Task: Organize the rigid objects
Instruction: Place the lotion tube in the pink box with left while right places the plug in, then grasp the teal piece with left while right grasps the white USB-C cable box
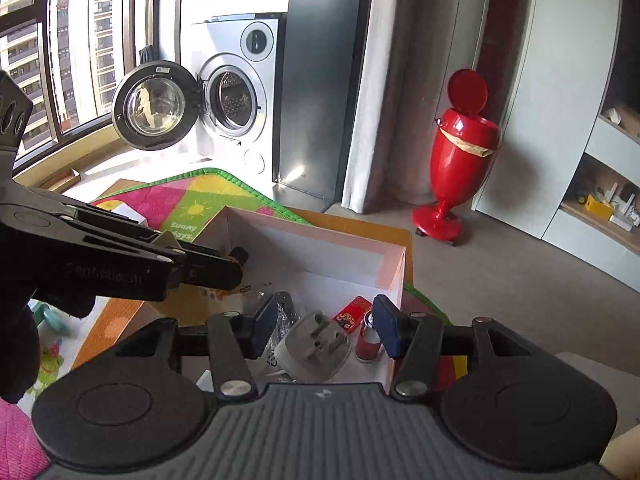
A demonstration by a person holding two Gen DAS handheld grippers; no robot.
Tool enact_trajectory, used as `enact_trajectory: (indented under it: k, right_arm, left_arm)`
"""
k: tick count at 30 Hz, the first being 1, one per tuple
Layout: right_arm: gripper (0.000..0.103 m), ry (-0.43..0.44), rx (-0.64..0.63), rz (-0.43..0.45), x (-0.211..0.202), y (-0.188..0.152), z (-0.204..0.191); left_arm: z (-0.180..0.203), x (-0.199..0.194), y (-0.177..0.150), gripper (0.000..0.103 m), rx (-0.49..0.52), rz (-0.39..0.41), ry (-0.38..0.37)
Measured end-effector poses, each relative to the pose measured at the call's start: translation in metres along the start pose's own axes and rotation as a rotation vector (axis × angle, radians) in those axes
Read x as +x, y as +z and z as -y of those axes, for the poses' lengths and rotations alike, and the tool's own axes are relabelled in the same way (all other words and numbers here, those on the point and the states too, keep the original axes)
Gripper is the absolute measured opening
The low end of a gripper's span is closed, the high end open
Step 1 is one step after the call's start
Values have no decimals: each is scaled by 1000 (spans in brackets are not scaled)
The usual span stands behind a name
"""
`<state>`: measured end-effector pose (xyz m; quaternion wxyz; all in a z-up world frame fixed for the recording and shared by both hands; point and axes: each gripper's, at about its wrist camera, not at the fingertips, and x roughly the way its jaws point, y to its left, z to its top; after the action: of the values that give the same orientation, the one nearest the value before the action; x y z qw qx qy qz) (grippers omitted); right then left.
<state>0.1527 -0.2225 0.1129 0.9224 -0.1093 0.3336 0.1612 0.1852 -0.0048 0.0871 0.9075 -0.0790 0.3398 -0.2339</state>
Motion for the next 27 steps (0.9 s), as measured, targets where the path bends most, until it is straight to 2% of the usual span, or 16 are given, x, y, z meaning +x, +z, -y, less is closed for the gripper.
enact_trajectory:
  k: [4,8,12,15,18,20,24,27]
  right_arm:
    - [68,-90,-61,68,-15,-21,-11]
    - [73,-131,-163,119,-32,-44,-27]
    - [74,-43,-213,113,-37,-50,-47]
    - [76,21,-199,82,-24,-39,-62]
    - [76,48,-160,19,3,-25,-75]
    - [76,14,-140,-5,19,-19,-79]
    - [76,-116,-84,-17,43,-8,-74]
    - [76,-168,-42,-42,52,-5,-65]
  left_arm:
    - [-15,-21,11,24,-44,142,4]
    - [-22,-54,2,24,1,172,67]
    - [-40,-88,-32,24,-51,154,113]
    - [-53,-114,-65,24,-97,160,154]
    - [-61,-141,-100,24,-114,177,203]
    - [-66,-156,-117,24,-116,187,239]
    - [-82,-188,-145,24,-133,199,328]
    - [-97,-197,-158,24,-176,201,356]
